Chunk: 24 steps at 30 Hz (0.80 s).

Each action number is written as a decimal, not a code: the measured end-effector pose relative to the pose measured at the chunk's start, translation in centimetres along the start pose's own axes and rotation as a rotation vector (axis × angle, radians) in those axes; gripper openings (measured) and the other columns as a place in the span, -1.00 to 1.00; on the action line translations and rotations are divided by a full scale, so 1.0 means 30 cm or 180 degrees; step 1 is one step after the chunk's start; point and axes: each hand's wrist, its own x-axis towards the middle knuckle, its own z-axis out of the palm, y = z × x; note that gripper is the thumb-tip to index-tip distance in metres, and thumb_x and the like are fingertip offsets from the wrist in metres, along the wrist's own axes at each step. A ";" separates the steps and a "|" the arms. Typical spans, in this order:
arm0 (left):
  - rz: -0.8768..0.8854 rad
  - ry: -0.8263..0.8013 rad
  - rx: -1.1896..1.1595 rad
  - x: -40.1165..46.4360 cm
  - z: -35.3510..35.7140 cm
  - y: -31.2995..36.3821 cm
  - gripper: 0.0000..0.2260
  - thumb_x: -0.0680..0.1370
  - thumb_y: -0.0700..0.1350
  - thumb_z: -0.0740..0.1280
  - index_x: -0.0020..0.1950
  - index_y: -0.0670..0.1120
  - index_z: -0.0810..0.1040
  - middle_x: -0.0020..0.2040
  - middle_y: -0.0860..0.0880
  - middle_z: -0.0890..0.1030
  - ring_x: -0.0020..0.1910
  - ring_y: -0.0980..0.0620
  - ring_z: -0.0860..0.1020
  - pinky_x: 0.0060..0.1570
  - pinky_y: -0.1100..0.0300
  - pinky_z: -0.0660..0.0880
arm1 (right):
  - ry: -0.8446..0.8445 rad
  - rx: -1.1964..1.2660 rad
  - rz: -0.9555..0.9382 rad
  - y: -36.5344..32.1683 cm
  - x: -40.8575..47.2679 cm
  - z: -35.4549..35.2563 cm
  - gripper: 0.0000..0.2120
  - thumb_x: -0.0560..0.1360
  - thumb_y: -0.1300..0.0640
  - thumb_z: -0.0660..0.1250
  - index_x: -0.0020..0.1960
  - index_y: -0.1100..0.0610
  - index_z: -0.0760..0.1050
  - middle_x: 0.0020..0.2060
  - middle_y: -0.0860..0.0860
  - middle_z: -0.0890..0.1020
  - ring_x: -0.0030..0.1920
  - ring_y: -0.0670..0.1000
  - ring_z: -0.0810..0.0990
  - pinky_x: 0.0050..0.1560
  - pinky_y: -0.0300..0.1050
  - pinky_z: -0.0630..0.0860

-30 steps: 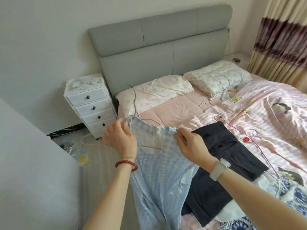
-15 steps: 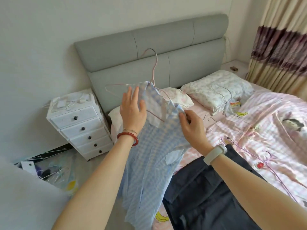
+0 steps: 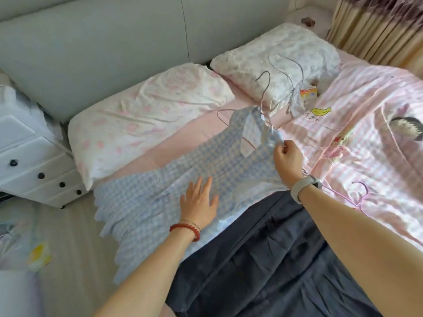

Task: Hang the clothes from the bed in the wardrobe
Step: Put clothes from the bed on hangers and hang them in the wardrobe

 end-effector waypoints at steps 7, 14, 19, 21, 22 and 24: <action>-0.0294 -0.0802 0.0328 0.107 0.348 -0.074 -0.55 0.61 0.16 -0.16 0.48 0.19 -0.16 0.53 0.04 -0.20 0.49 -0.11 -0.21 0.40 -0.18 -0.20 | -0.0415 -0.0808 0.0299 0.340 0.136 0.074 -0.73 0.56 0.15 0.07 0.21 0.15 0.39 -0.08 0.19 0.54 -0.10 0.19 0.49 -0.14 0.01 0.41; -0.0251 -0.0644 0.0140 0.098 0.331 -0.085 -0.56 0.62 0.12 -0.06 0.50 0.12 0.01 0.54 -0.01 -0.05 0.50 -0.08 -0.08 0.43 -0.16 -0.01 | -0.0688 -0.1694 0.0115 0.345 0.085 0.065 -0.63 0.55 0.18 0.10 0.35 0.17 0.31 0.39 0.19 0.23 0.38 0.24 0.14 0.30 0.18 0.15; -0.0308 0.0070 0.0063 -0.032 0.210 -0.117 -0.56 0.61 -0.03 0.09 0.49 -0.02 0.12 0.51 -0.06 0.11 0.48 -0.06 0.05 0.42 -0.08 0.09 | -0.0720 -0.1504 -0.0487 0.227 -0.138 0.031 -0.59 0.56 0.18 0.11 0.40 0.16 0.25 0.42 0.14 0.23 0.43 0.18 0.13 0.36 0.17 0.09; -0.0414 0.0276 -0.0052 -0.124 0.169 -0.128 -0.57 0.61 -0.06 0.11 0.48 -0.04 0.15 0.49 -0.05 0.16 0.47 -0.04 0.11 0.37 -0.04 0.15 | -0.0906 -0.1278 -0.0716 0.169 -0.282 0.021 -0.60 0.55 0.20 0.14 0.38 0.19 0.30 0.38 0.15 0.33 0.41 0.18 0.20 0.38 0.14 0.12; -0.0490 0.0342 -0.0091 -0.182 0.153 -0.137 -0.57 0.60 -0.07 0.11 0.47 -0.04 0.16 0.49 -0.05 0.18 0.46 -0.03 0.13 0.35 -0.04 0.19 | -0.1015 -0.1165 -0.0783 0.141 -0.360 0.018 -0.61 0.54 0.22 0.15 0.36 0.21 0.33 0.36 0.15 0.37 0.40 0.19 0.24 0.38 0.14 0.14; -0.0654 0.0396 -0.0045 -0.317 0.132 -0.159 -0.57 0.60 -0.08 0.11 0.47 -0.04 0.18 0.47 -0.05 0.22 0.44 -0.04 0.18 0.34 -0.03 0.25 | -0.1321 -0.1034 -0.0865 0.093 -0.518 0.011 -0.61 0.54 0.23 0.16 0.35 0.22 0.34 0.33 0.15 0.41 0.38 0.19 0.27 0.40 0.11 0.16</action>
